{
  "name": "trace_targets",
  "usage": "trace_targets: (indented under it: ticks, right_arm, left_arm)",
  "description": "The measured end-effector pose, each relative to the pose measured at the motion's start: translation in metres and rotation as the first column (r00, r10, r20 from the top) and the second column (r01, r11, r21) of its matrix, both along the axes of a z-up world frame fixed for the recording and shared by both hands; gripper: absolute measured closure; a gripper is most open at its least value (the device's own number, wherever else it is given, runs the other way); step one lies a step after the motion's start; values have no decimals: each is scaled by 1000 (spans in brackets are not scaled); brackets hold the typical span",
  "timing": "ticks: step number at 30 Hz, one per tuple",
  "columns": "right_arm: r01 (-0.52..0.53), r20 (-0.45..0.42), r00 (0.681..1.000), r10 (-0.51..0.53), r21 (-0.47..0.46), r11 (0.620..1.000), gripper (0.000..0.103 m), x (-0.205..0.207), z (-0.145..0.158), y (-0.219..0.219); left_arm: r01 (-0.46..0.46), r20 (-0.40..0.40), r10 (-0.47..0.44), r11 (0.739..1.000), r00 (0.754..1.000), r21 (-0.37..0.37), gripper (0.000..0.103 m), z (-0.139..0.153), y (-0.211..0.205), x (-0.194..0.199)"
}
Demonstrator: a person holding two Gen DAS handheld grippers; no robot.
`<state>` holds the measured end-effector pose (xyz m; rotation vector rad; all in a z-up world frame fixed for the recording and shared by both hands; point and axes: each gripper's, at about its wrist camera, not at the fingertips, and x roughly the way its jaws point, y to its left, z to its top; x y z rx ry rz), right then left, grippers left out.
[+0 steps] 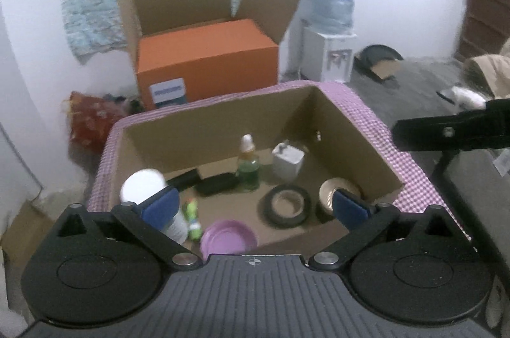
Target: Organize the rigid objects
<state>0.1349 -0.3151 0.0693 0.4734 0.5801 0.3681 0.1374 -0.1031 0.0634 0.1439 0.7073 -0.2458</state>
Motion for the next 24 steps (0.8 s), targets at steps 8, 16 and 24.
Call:
trace_targets:
  ticks: [8,16,24]
  right_arm:
    - [71,12,997,-71,6,997,0,-46,1,13]
    - [147,-10,988,-153,-204,968,0,-42,-17,49]
    - [129,-18,990,-138,-267,955,0,-28,-26,65]
  left_arm:
    - [-125,17,125,992,992,-13,0,-1,28,-26]
    - [-205,-6,205,979,979,2,0,-11,39,-22]
    - [-263,-25,262,965,965,-16,0,-15,49,-18]
